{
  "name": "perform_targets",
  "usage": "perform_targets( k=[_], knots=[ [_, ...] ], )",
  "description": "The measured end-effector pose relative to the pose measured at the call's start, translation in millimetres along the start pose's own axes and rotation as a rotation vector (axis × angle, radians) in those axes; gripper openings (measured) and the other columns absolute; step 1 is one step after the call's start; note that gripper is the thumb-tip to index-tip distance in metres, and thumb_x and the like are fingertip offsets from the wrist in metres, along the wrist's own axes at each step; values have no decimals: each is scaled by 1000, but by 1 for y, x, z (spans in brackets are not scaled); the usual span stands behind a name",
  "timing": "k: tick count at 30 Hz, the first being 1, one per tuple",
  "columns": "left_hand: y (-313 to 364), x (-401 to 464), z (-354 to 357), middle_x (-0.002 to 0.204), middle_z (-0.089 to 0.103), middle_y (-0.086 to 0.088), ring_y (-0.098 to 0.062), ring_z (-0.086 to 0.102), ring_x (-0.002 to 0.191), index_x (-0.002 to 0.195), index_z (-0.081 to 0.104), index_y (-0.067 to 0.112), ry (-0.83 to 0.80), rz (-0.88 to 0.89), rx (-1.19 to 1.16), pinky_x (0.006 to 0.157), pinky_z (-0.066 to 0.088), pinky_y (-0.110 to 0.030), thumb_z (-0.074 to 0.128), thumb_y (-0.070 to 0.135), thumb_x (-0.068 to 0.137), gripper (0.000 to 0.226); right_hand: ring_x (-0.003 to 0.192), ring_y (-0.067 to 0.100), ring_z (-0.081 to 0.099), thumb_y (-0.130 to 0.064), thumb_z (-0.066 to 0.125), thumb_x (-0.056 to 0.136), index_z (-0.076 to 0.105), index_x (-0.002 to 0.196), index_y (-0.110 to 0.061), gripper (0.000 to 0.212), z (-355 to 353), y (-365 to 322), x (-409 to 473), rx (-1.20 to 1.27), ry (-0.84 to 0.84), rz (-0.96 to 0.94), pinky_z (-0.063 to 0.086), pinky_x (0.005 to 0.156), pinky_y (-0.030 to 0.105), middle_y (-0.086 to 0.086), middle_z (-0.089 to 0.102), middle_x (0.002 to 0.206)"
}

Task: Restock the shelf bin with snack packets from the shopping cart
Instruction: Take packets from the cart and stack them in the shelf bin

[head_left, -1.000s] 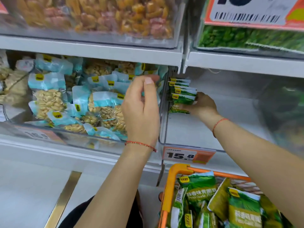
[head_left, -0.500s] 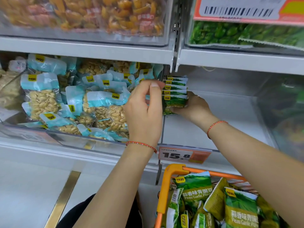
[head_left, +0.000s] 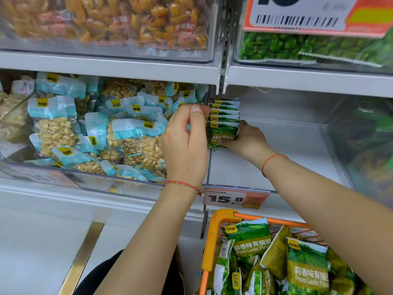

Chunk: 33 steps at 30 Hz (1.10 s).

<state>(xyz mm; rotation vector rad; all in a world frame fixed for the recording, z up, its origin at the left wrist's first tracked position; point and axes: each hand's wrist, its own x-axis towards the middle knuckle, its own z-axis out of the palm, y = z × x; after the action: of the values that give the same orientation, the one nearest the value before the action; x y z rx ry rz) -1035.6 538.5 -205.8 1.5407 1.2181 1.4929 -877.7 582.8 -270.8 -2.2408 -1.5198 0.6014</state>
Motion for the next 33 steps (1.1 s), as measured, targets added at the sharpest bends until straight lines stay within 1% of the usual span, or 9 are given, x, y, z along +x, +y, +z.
perform_targets(
  k=[3,6,9,13,22,26,29,31,33],
  knots=[
    [-1,0,0,80,63,15,-1,54,76,83,65,24,-1,-1,-6,66,39,-15,40,23,96,28,108,29,57,-49,65,83,47,119,-11,55,3,1,3,-1,-5,42,40,72,28,10,62,118],
    [-2,0,1,79,63,15,-1,55,76,82,64,26,-1,-1,-8,69,41,-18,40,24,95,27,108,30,57,-52,62,83,47,119,-11,56,5,1,4,-13,-3,49,43,75,30,10,62,118],
    [-2,0,1,77,62,15,0,54,75,80,63,30,-3,-2,-9,68,41,-19,40,25,95,27,108,29,57,-60,60,80,47,120,-14,62,6,3,4,-11,17,47,44,75,31,7,62,116],
    [-3,0,1,75,62,14,0,53,74,81,64,27,0,4,-8,67,40,-17,41,23,96,28,107,27,58,-71,56,75,48,124,-17,72,9,2,8,4,29,51,43,74,30,4,61,116],
    [-3,1,1,74,61,12,-5,54,73,82,65,28,6,16,10,70,44,-26,41,24,95,28,106,28,58,-72,53,78,47,124,-13,74,12,-2,11,-30,14,108,40,72,29,6,60,115],
    [-3,1,0,72,59,15,-7,53,73,84,66,26,-6,34,36,71,46,-28,40,25,96,28,96,26,61,-75,57,71,52,118,-19,74,13,0,11,76,-28,108,55,78,40,3,61,109],
    [-4,0,0,71,58,16,-9,53,73,85,66,26,-12,51,48,71,46,-30,40,25,96,28,87,25,63,-78,55,67,54,112,-20,73,10,1,7,125,-53,109,56,75,37,3,64,100],
    [-4,0,0,66,54,18,-8,50,68,84,65,26,-18,63,54,64,40,-26,40,25,96,28,83,26,62,-80,47,73,54,104,-15,72,5,3,3,92,-54,134,52,71,33,8,64,92],
    [-3,0,-2,64,51,19,-7,47,66,85,65,26,-33,89,76,61,33,-24,40,25,96,28,80,28,62,-77,37,82,51,97,-11,69,-4,4,-4,50,-55,160,51,72,34,11,65,88]
  ],
)
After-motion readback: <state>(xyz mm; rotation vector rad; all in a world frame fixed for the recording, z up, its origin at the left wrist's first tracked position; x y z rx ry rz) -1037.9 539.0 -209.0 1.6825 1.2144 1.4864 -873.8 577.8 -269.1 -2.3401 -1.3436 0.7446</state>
